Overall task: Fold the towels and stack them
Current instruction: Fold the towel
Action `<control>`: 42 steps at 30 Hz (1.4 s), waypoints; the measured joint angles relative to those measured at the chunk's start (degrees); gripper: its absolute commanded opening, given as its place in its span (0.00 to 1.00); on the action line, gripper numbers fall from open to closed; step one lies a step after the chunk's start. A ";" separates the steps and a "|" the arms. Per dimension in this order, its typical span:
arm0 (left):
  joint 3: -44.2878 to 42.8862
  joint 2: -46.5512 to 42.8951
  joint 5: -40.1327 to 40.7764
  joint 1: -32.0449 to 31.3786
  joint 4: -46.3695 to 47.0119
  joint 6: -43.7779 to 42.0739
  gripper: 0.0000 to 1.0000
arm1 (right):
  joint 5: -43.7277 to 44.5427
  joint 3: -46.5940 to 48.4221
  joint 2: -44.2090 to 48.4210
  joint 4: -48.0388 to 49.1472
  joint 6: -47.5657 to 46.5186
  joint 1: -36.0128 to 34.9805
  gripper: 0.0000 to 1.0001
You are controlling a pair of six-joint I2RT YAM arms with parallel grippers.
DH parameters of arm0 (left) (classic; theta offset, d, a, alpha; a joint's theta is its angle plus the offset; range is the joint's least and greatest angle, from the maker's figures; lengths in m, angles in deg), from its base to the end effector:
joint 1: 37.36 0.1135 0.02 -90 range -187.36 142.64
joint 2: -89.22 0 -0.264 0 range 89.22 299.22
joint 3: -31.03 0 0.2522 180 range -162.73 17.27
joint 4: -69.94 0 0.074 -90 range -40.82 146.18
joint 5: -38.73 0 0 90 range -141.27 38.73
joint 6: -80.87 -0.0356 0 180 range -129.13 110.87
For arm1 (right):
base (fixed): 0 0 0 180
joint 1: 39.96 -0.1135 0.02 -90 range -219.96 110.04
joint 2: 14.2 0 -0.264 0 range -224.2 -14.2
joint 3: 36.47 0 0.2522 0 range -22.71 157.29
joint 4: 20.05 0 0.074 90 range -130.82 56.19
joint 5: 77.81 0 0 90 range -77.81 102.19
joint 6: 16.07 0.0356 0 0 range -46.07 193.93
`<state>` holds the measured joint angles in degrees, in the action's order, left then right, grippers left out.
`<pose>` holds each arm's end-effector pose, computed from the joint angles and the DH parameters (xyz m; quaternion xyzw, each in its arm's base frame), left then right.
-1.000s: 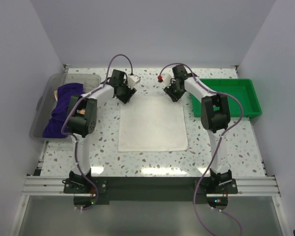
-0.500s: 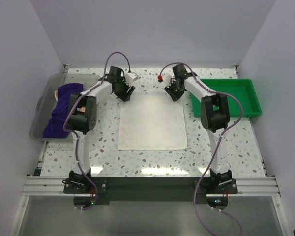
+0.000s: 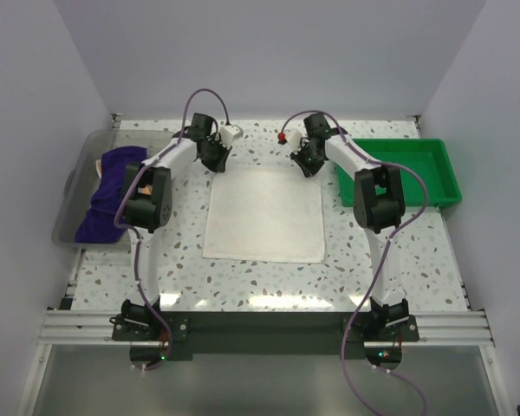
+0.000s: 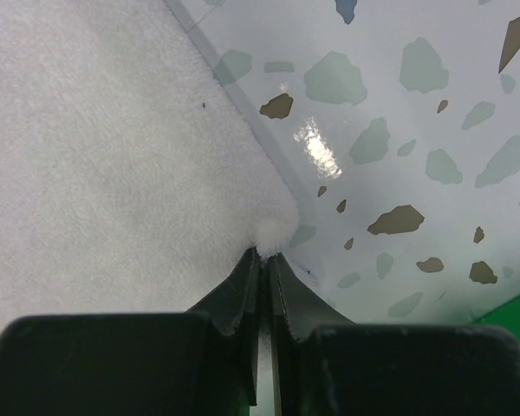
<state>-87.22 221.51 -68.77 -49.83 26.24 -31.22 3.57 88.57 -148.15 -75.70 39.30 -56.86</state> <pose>0.4858 -0.1184 0.1563 0.3224 0.8940 -0.1226 0.2859 0.4762 0.1502 0.1659 -0.4377 0.8688 0.0386 0.2282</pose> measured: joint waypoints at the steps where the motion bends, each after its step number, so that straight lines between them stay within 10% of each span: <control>1: 0.02 -0.02 -0.20 -0.02 -0.07 -0.09 0.01 | 0.02 0.02 0.00 0.02 0.00 0.00 0.00; 22: 7.58 -14.86 6.03 -0.07 9.64 -0.17 0.00 | 4.26 4.07 11.96 2.78 0.81 -0.81 0.00; 42: 42.18 -67.82 21.03 -11.58 23.43 12.31 0.00 | 4.48 -30.71 64.81 6.78 9.33 -8.35 0.00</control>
<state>-45.04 153.69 -47.74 -61.41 49.68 -18.91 8.05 57.86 -83.34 -68.93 48.63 -65.21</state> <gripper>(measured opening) 0.080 0.068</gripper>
